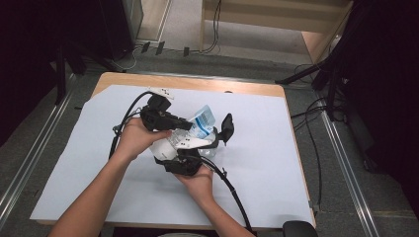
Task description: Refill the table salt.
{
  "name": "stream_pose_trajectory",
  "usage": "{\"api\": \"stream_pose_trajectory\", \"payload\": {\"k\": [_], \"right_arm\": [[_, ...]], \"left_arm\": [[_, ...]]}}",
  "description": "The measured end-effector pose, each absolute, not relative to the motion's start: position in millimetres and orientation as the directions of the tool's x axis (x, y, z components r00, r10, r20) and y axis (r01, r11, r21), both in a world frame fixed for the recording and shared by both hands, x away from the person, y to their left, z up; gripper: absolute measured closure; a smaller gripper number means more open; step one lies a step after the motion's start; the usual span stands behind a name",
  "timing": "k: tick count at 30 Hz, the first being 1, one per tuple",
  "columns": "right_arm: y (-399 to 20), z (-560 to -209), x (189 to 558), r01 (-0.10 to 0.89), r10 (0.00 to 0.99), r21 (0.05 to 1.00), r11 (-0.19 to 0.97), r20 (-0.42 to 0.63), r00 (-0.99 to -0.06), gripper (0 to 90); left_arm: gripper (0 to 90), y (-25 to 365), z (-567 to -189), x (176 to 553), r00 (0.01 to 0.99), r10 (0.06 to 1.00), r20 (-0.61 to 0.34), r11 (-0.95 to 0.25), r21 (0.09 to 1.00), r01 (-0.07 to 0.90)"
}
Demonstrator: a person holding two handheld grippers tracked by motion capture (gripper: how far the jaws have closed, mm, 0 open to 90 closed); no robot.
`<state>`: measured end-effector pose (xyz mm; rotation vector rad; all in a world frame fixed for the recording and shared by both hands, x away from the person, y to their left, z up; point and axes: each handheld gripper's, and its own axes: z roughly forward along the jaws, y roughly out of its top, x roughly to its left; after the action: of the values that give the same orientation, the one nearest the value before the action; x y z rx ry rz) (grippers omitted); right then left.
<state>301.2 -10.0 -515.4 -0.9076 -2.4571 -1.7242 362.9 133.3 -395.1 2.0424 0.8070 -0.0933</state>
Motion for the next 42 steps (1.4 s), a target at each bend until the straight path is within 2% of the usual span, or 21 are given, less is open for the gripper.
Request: {"api": "stream_pose_trajectory", "payload": {"k": [16, 23, 42], "right_arm": [[-10.7, -513.4, 300.1, 0.452, 0.442, 0.865, 0.22, 0.325, -0.836, 61.2], [-9.5, -513.4, 300.0, 0.462, 0.428, 0.86, 0.216, 0.342, -0.836, 61.1], [-9.2, -510.2, 304.9, 0.512, 0.416, 0.837, 0.192, 0.403, -0.815, 60.5]], "left_arm": [[82.3, 143.6, -391.8, 357.9, 0.786, 0.506, -0.356, -0.384, 0.723, 0.575], [85.9, 138.9, -394.8, 359.1, 0.786, 0.514, -0.343, -0.4, 0.715, 0.574], [86.2, 133.1, -398.5, 367.2, 0.773, 0.519, -0.364, -0.387, 0.707, 0.592]]}}
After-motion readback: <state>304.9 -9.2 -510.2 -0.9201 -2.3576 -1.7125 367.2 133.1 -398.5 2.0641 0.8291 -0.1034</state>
